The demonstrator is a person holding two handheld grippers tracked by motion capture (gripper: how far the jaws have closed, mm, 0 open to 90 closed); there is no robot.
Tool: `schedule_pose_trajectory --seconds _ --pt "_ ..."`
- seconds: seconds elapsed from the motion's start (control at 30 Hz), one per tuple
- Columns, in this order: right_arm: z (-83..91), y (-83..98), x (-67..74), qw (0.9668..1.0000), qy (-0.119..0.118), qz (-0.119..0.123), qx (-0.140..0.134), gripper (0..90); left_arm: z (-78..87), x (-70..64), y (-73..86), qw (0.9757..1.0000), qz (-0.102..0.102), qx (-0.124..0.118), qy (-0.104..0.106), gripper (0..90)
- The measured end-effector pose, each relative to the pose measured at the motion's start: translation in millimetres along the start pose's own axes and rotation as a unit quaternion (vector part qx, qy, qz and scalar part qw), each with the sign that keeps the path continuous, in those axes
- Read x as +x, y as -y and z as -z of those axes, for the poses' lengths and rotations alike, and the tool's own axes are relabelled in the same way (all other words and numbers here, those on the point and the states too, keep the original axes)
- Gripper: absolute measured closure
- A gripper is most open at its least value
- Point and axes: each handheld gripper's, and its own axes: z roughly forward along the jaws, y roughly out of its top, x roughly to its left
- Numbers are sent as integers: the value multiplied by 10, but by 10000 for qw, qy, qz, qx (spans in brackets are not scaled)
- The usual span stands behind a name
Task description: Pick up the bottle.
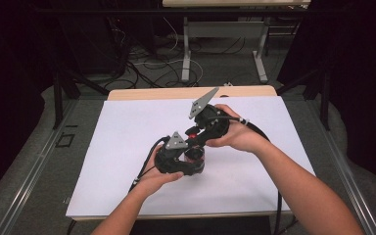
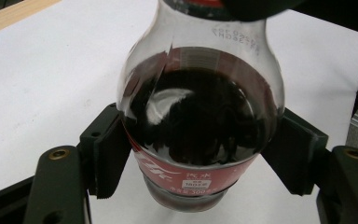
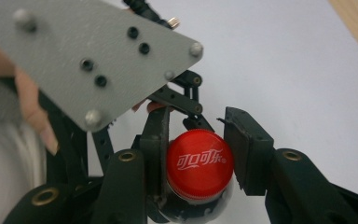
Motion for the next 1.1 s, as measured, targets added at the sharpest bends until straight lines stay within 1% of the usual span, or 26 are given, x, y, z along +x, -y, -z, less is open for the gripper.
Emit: schedule_pose_trajectory --seconds 0.03,0.07,0.1,0.17,0.2,0.23,0.27,0.3,0.33,0.37,0.4,0.47,0.5,0.53,0.6,0.67,0.7,0.73,0.77,0.8,0.83,0.87,0.9,1.0,1.03,1.1 --pt "3 9 -38 9994 -190 273 -14 615 0 -3 1 10000 0 -4 26 300" --pt "6 15 -64 9987 -300 422 -33 614 -2 -4 0 10000 -34 -19 25 300" --pt "3 17 -84 9983 -319 475 -87 613 -2 -4 0 10000 -34 -19 25 300" --pt "12 26 -77 9986 -352 394 -49 611 -2 -4 1 10000 -26 -11 17 300" --pt "5 22 -71 9986 -256 465 -82 603 -3 -5 1 10000 -30 -1 4 300" --pt "6 23 -59 9988 -237 430 -42 548 -3 4 0 10000 -28 -8 16 300" --pt "-4 18 -13 9997 -97 218 -6 462 -2 11 0 10000 -14 -19 2 300" --pt "-13 13 0 9997 48 236 -16 432 2 22 0 10000 -13 -10 -53 300" --pt "-13 13 0 9997 48 236 -16 432 2 22 0 10000 -13 -10 -53 300" --pt "-8 6 53 9996 255 -30 86 412 8 32 2 10000 14 -24 -68 300" --pt "-8 6 53 9996 255 -30 86 412 8 32 2 10000 14 -24 -68 300" --pt "3 -8 112 9982 497 -319 67 385 10 33 2 9999 82 -65 -80 300" --pt "3 -8 112 9982 497 -319 67 385 11 35 2 9999 92 -69 -65 300" --pt "13 -17 136 9962 653 -577 -16 378 13 42 1 9998 96 -83 -134 300" --pt "12 -19 166 9918 966 -833 -83 366 13 41 2 9998 131 -80 -111 300" --pt "9 -22 182 9906 999 -926 -89 346 15 47 1 9998 116 -86 -141 300" --pt "1 -25 211 9866 1200 -1090 -157 344 16 48 1 9998 130 -93 -146 300" --pt "-4 -25 222 9842 1267 -1218 -198 344 18 49 0 9997 148 -100 -155 300" --pt "-4 -25 222 9842 1267 -1218 -198 344 23 55 0 9998 134 -77 -155 300" --pt "-8 -24 238 9806 1368 -1387 -221 343 19 52 1 9996 180 -119 -173 300" --pt "-8 -24 238 9806 1368 -1387 -221 343 19 53 2 9996 178 -111 -173 300" --pt "-28 -21 253 9758 1551 -1511 -320 362 19 54 2 9997 175 -104 -166 300" --pt "-34 -21 260 9743 1591 -1561 -323 386 19 55 2 9997 143 -77 -163 300" --pt "-50 -22 275 9731 1638 -1581 -355 448 24 53 -5 9998 150 -17 -115 300" --pt "-68 -14 283 9733 1651 -1546 -383 546 21 51 -4 9998 147 -33 -120 300" --pt "-79 -7 283 9729 1678 -1529 -441 569 21 51 -5 9998 142 -33 -146 300"
